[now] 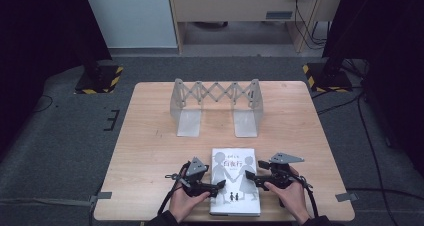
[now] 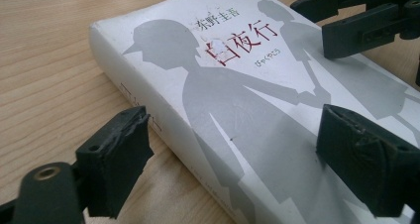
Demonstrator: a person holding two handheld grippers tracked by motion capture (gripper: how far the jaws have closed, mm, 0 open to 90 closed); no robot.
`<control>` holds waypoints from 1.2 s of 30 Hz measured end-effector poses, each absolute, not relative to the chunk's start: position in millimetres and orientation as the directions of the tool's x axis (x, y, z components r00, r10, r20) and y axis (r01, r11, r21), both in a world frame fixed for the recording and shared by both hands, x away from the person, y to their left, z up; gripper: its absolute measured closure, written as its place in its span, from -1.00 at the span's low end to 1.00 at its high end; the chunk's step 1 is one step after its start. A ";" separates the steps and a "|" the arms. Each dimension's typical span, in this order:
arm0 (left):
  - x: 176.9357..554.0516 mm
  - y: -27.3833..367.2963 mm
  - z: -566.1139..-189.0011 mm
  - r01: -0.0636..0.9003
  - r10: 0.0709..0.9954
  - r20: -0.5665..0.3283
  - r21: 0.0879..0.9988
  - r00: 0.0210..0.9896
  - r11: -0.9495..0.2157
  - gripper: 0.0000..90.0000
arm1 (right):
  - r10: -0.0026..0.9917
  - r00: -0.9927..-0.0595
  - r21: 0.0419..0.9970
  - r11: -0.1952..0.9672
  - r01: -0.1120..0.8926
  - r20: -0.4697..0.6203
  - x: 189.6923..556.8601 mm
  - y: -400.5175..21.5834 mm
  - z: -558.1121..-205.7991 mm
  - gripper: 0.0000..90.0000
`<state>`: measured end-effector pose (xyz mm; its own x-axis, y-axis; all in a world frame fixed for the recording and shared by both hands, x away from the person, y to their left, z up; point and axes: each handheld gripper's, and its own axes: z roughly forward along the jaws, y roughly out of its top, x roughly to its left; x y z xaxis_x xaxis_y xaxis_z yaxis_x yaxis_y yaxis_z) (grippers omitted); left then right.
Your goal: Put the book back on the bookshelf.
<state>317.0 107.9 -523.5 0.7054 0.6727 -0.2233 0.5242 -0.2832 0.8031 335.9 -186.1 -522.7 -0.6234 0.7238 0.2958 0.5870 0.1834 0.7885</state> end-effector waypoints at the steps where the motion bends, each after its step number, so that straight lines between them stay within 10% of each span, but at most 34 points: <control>1: 317.4 107.5 -523.8 0.523 0.672 -0.223 0.804 0.706 -0.283 -0.76 | 0.721 -0.626 0.787 0.185 0.588 0.298 336.1 -185.8 -523.4 -0.43; 36: 318.2 112.2 -519.2 0.527 0.637 -0.268 0.810 0.723 -0.258 -0.71 | 0.690 -0.643 0.843 0.089 0.531 0.333 339.2 -172.4 -506.1 -0.40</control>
<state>318.2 112.2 -519.2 0.7228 0.6370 -0.2678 0.5271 -0.2576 0.8098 339.2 -172.4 -506.1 -0.6427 0.6901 0.3328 0.5313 0.0885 0.8425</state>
